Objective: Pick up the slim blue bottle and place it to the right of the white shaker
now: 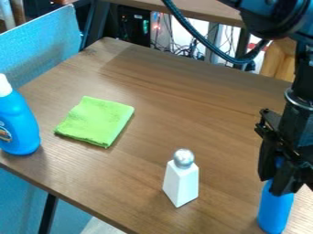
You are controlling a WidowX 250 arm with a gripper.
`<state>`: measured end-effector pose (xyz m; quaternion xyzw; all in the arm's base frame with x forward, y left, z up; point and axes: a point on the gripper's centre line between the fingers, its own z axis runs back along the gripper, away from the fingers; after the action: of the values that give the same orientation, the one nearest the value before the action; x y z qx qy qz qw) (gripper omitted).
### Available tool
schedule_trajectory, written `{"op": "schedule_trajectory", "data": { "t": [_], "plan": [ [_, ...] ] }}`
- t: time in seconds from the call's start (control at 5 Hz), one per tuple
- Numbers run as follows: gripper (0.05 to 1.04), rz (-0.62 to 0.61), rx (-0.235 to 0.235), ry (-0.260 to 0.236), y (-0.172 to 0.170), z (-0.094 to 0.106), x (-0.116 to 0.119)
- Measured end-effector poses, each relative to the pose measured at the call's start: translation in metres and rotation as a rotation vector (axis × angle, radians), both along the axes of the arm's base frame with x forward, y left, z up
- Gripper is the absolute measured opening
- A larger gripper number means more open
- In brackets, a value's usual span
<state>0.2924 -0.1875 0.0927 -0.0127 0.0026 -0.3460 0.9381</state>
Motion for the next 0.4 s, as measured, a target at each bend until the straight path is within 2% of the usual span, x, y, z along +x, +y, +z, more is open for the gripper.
{"op": "schedule_trajectory", "data": {
  "t": [0.2, 0.4],
  "plan": [
    [0.743, 0.005, 0.021, 0.027, -0.0006, -0.0042, 0.0022],
    [0.983, 0.024, 0.036, 0.019, 0.0015, -0.0014, 0.0025]
  ]
}}
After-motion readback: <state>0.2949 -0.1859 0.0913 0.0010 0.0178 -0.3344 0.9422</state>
